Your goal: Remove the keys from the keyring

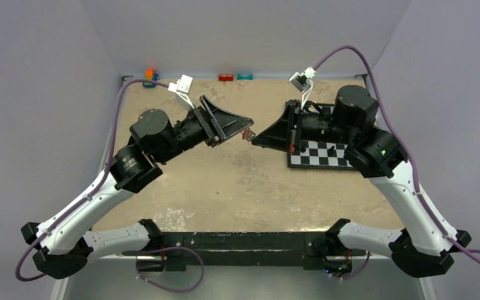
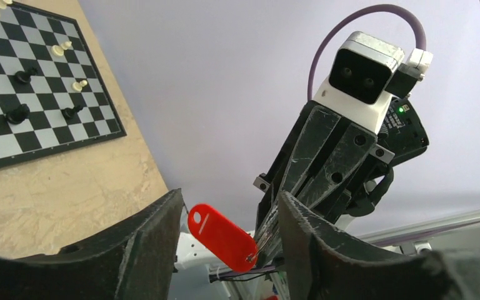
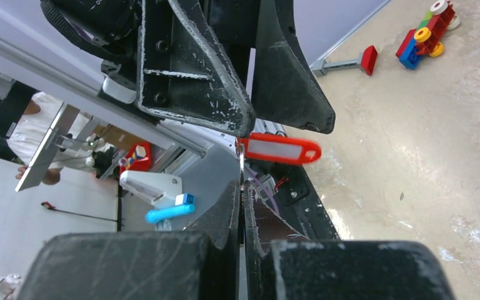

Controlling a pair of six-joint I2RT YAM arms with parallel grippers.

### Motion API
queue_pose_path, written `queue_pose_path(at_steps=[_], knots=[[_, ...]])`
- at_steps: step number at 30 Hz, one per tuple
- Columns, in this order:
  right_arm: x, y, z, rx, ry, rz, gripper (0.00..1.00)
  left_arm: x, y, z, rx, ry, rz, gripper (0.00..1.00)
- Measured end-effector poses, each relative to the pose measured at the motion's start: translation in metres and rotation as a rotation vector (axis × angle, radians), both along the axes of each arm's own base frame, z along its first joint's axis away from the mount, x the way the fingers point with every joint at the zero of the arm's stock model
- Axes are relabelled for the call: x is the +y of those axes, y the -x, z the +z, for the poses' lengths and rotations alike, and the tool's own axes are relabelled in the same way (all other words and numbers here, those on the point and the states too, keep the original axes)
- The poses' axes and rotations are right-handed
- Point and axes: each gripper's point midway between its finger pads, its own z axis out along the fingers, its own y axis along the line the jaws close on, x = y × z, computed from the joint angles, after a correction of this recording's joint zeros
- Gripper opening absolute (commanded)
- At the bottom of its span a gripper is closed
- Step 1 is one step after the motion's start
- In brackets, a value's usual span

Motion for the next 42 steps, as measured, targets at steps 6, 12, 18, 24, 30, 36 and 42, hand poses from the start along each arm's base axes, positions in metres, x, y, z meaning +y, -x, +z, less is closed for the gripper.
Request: queue_pose_path(at_steps=[6,12,18,24,30,36,42], knots=[[0.001,0.001,-0.002,0.004,0.003,0.006,0.0,0.002,0.0,-0.001,-0.023,-0.035,0.003,0.64],[0.0,0.001,-0.004,0.007,0.011,0.007,0.0,0.011,0.003,0.007,-0.131,-0.117,0.001,0.56],[-0.002,0.003,-0.012,0.022,0.039,0.011,0.0,0.029,0.019,0.056,-0.417,-0.236,-0.047,0.48],[-0.002,0.004,-0.014,0.02,0.047,0.013,0.0,0.037,0.04,0.082,-0.634,-0.345,-0.181,0.47],[-0.004,0.009,-0.013,0.02,0.053,0.033,0.0,0.032,0.036,0.065,-0.672,-0.424,-0.351,0.4],[-0.004,0.011,-0.009,0.013,0.056,0.046,0.0,0.013,0.026,0.024,-0.573,-0.465,-0.521,0.36],[-0.002,0.01,-0.009,0.016,0.061,0.058,0.0,0.008,0.032,0.015,-0.549,-0.452,-0.601,0.31]])
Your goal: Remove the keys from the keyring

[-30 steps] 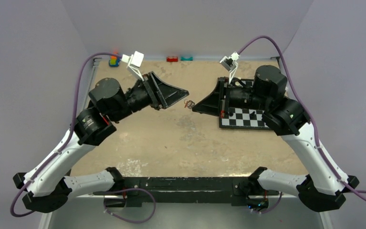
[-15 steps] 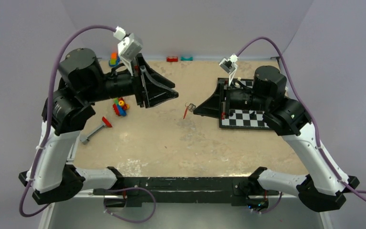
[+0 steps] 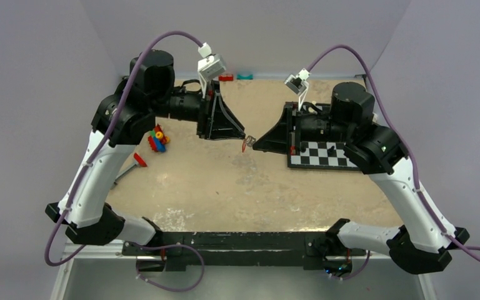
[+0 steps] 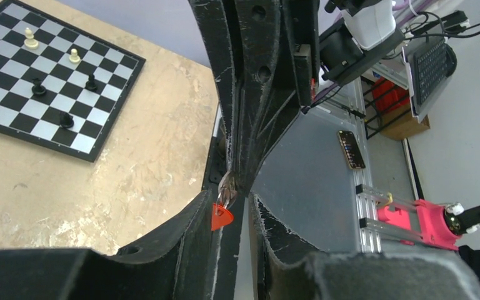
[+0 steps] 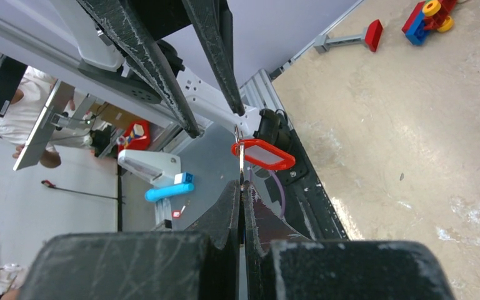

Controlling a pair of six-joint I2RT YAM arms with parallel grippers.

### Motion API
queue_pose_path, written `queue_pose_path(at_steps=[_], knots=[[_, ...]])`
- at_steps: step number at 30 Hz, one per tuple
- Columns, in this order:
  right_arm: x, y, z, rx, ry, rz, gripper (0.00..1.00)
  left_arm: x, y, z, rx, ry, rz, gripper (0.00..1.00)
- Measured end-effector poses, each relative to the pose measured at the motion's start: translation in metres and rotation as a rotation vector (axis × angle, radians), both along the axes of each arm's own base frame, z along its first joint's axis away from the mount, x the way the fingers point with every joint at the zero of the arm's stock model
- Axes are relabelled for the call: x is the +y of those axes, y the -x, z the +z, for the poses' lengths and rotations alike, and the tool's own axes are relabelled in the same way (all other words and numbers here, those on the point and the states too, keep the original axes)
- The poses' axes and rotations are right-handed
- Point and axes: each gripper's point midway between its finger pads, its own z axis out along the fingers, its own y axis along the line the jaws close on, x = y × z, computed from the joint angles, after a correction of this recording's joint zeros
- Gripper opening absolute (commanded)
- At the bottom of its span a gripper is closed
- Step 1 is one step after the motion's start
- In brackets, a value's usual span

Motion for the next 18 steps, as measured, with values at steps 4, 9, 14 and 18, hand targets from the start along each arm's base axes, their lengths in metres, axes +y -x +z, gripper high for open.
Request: queue_pose_path(at_steps=[4,9,14,18], knots=[[0.0007,-0.0001,-0.0001,0.001,0.001,0.004,0.0,0.0004,0.0048,0.0007,0.003,0.005,-0.026,0.3],[0.0005,0.0006,0.0008,0.0,-0.001,0.007,0.0,0.0026,0.0076,0.0014,-0.005,-0.001,-0.033,0.29],[0.0009,0.0004,0.0014,0.0,-0.002,0.008,0.0,0.0023,0.0058,0.0002,-0.007,-0.008,-0.029,0.26],[0.0016,-0.0005,0.0005,0.002,0.0,0.008,0.0,-0.0004,0.0017,-0.0033,0.002,-0.016,-0.025,0.23]])
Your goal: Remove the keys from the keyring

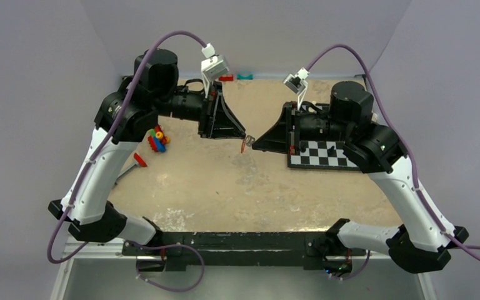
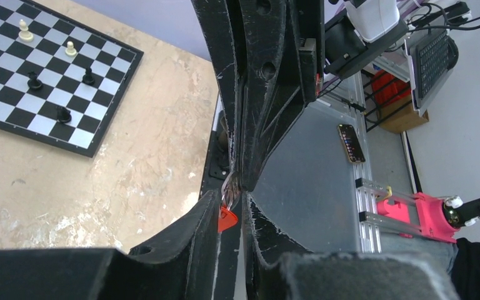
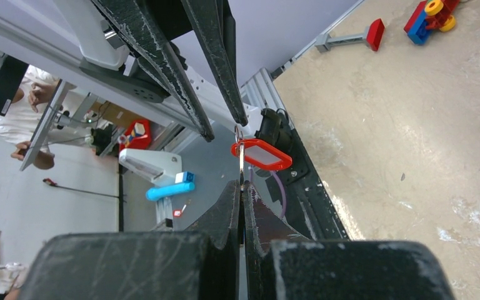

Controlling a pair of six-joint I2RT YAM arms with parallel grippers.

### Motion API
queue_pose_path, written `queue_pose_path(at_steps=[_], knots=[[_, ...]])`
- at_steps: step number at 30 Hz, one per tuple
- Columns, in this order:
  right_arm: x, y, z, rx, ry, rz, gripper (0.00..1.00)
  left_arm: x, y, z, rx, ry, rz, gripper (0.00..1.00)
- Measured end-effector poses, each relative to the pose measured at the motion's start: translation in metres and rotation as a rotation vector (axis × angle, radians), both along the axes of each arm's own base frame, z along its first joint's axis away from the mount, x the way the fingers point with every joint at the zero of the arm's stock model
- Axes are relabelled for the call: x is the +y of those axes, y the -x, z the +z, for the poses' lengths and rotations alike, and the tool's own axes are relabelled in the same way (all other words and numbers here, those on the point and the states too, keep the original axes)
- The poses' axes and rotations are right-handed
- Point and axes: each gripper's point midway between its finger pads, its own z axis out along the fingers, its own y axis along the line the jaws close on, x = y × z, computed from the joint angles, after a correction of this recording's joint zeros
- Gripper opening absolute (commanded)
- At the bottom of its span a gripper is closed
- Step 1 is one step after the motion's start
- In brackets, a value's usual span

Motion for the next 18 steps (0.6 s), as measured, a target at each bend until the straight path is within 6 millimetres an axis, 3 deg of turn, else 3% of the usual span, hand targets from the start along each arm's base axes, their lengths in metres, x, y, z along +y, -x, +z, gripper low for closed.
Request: queue_pose_path(at_steps=[16,18], knots=[[0.0006,-0.0007,-0.0003,0.001,0.0,-0.001,0.0,-0.0026,-0.0028,-0.0071,0.018,-0.012,-0.002,0.18],[0.0006,-0.0007,-0.0002,0.001,0.0,-0.001,0.0,-0.0029,-0.0032,-0.009,0.023,-0.016,-0.003,0.11]])
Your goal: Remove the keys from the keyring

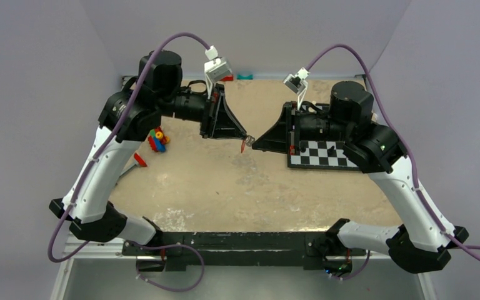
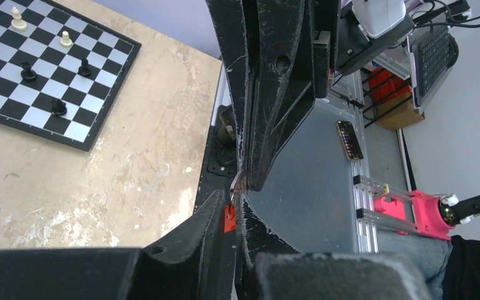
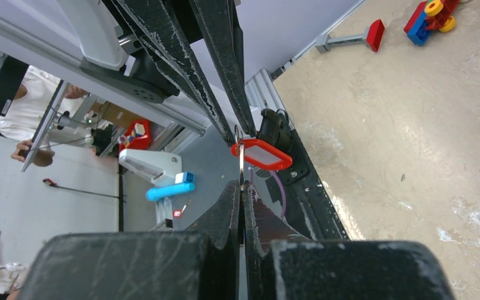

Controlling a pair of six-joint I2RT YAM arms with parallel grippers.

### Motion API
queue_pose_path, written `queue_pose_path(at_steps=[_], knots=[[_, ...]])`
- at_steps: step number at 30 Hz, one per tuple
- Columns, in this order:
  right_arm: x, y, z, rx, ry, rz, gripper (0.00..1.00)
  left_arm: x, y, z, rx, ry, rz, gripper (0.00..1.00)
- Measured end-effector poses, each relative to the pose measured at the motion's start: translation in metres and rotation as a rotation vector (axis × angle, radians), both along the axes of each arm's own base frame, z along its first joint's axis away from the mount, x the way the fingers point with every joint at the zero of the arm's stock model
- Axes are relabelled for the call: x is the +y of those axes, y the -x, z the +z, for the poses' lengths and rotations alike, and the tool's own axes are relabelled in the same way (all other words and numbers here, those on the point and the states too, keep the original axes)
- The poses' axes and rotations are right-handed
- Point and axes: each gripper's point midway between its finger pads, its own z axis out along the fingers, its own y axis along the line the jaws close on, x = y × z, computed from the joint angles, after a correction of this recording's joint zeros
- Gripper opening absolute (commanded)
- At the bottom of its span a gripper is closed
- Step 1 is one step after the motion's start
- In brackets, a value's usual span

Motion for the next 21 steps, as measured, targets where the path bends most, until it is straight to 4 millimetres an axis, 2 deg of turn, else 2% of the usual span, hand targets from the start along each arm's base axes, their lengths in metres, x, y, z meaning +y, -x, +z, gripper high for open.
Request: queue_pose_path(at_steps=[4,21], knots=[[0.0,0.0,0.0,0.0,0.0,0.0,0.0,-0.0004,0.0002,-0.0009,0.004,0.0,-0.003,0.0],[0.0,0.0001,0.0002,0.007,-0.001,-0.003,0.0,0.0003,0.0029,-0.0048,0.067,0.089,0.062,0.0]])
